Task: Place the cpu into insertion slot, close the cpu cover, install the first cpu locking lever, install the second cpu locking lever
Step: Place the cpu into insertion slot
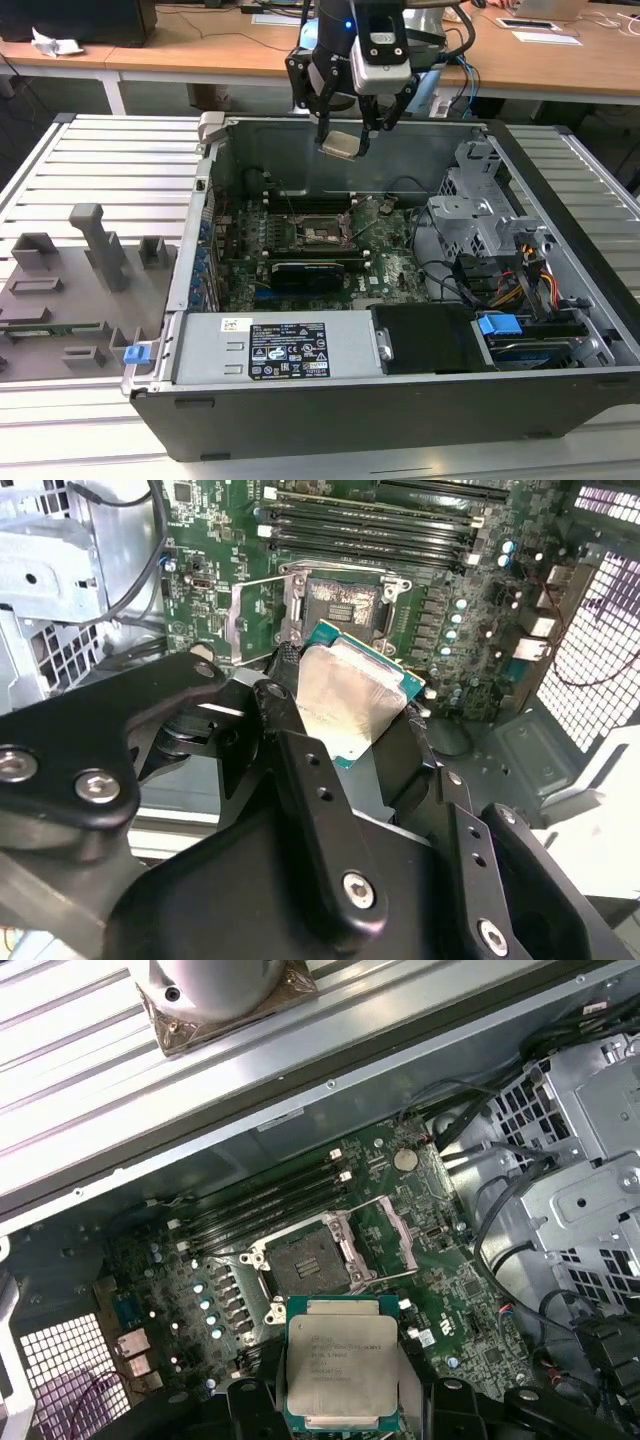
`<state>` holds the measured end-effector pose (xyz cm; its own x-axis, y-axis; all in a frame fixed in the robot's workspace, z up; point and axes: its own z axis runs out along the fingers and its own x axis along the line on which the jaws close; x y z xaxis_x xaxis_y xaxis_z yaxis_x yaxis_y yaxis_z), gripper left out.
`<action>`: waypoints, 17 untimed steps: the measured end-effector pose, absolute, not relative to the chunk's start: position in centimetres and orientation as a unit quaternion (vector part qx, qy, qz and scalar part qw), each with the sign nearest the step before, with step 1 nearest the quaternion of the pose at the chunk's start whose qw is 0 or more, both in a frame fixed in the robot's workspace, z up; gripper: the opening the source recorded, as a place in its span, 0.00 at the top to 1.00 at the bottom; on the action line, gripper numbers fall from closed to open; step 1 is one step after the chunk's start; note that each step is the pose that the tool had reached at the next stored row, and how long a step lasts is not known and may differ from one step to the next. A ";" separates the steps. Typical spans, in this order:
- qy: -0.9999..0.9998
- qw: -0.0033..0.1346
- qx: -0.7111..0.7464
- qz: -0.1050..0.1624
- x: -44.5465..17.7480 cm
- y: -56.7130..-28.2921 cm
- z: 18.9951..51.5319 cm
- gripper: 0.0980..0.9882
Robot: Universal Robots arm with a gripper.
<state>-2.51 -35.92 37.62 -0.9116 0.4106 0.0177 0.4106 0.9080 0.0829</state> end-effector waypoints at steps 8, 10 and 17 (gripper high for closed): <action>0.969 0.001 0.241 0.042 -2.5 -35.9 37.6 0.51; 0.968 0.002 0.246 0.042 -2.5 -35.9 37.6 0.51; 0.963 0.003 0.266 0.042 -2.5 -35.9 37.6 0.51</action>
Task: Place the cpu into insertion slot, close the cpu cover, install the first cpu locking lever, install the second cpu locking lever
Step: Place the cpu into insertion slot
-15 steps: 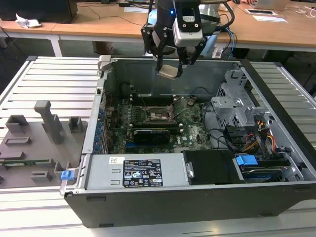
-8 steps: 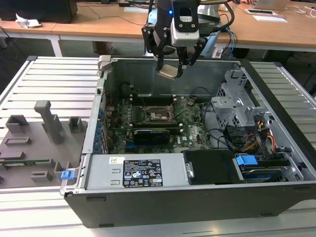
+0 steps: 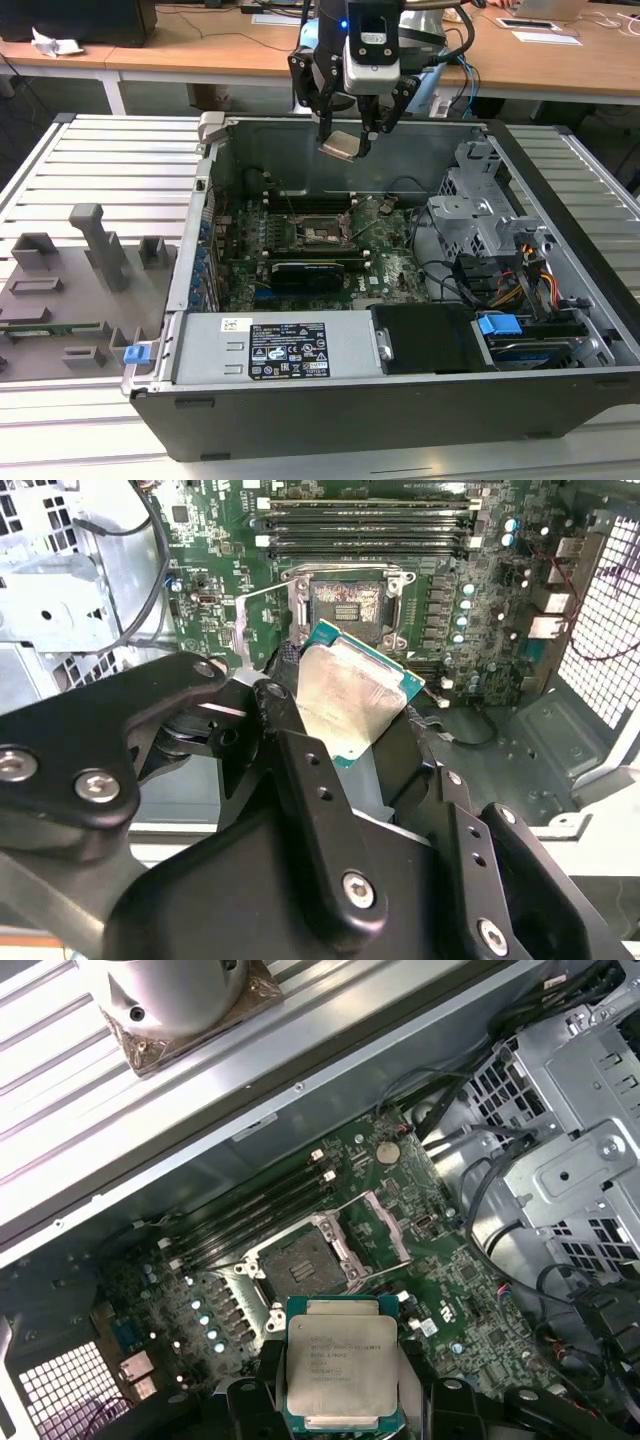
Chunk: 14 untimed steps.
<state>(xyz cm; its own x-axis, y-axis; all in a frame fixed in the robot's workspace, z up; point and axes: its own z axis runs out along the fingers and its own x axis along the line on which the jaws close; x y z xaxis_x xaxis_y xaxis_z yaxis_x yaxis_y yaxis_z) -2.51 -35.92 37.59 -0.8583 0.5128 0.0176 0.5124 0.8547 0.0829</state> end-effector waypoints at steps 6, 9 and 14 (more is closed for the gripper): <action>0.956 0.004 0.292 0.042 -2.5 -35.9 37.6 0.51; 0.952 0.004 0.305 0.042 -2.5 -35.9 37.6 0.51; 0.937 0.006 0.347 0.042 -2.5 -35.9 37.5 0.51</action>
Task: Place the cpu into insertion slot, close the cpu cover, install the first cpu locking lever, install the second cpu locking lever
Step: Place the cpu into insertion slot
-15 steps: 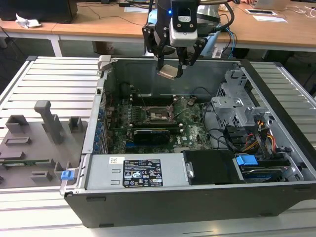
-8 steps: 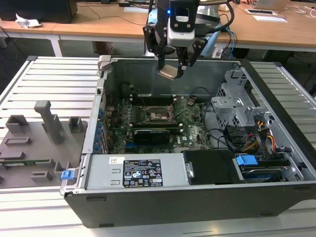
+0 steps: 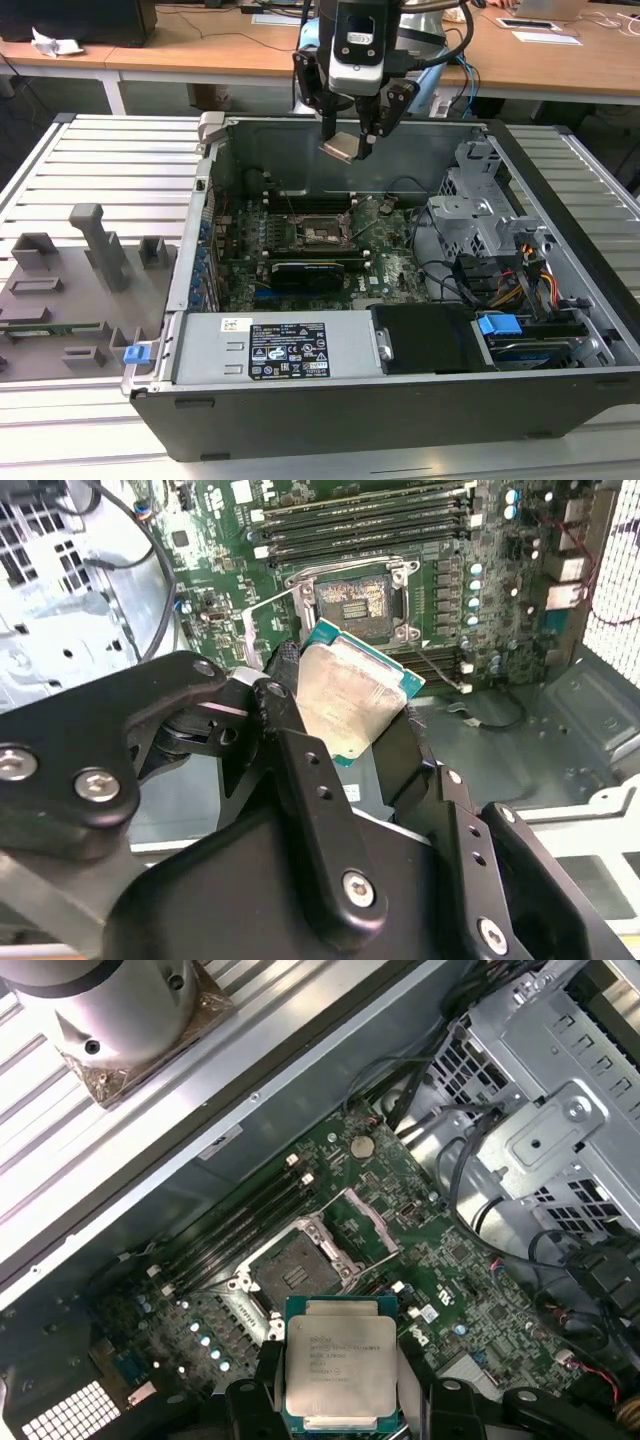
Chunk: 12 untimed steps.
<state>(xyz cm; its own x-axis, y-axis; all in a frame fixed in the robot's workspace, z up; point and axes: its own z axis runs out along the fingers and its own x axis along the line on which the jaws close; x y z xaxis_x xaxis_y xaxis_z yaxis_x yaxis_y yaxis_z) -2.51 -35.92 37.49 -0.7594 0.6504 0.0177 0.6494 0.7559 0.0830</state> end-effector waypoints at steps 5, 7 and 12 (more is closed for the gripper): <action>0.926 0.007 0.375 0.042 -2.6 -35.9 37.4 0.51; 0.924 0.008 0.379 0.042 -2.6 -35.9 37.4 0.51; 0.917 0.008 0.396 0.042 -2.8 -35.9 37.4 0.51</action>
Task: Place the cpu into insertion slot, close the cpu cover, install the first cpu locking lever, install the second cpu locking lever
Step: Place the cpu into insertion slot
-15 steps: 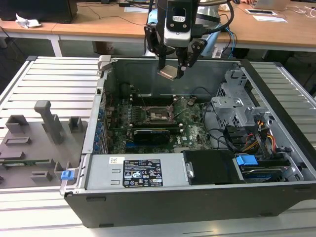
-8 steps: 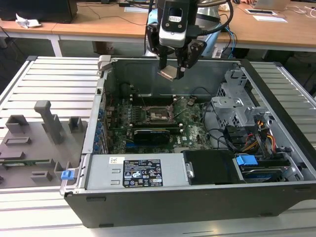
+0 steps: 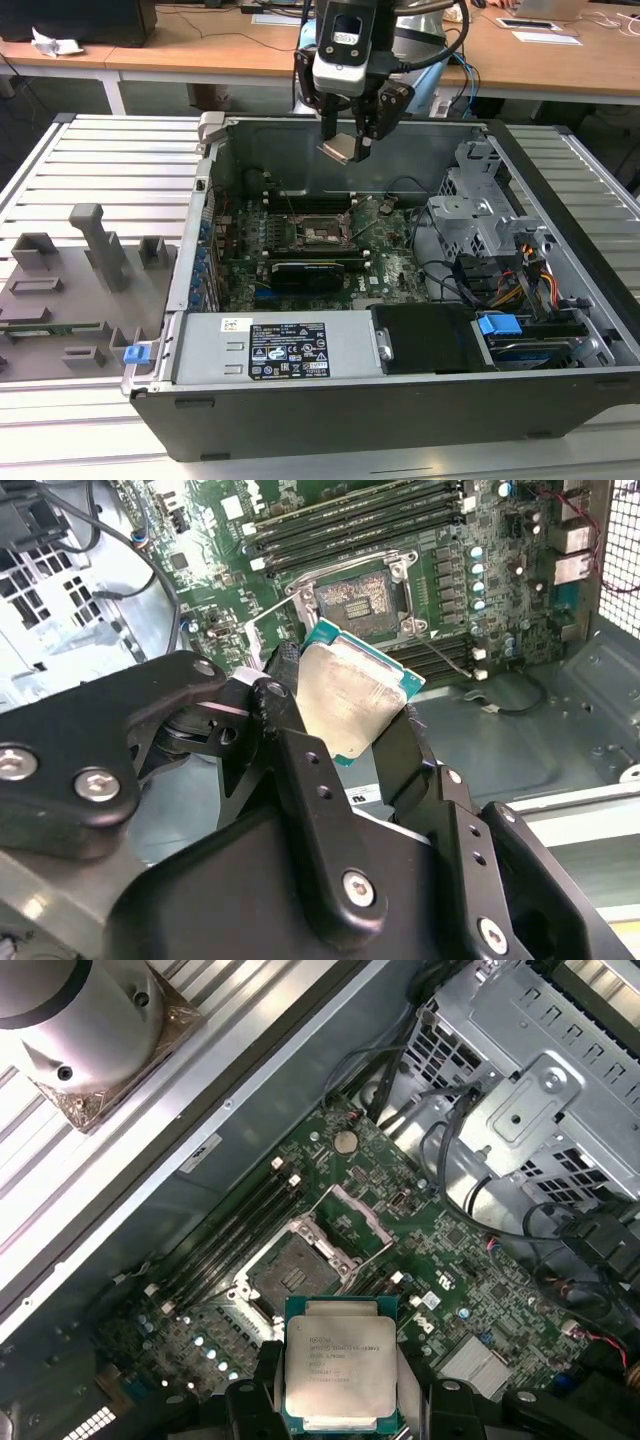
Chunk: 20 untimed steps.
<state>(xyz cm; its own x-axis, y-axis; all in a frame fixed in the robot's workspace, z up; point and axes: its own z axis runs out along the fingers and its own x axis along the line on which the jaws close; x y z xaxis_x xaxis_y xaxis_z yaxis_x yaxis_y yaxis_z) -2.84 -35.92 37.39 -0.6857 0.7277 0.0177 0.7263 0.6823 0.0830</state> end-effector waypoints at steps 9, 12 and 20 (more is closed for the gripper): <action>0.894 0.011 0.446 0.041 -2.8 -35.9 37.3 0.51; 0.888 0.011 0.458 0.041 -2.9 -35.9 37.3 0.51; 0.873 0.013 0.486 0.040 -2.9 -35.9 37.2 0.51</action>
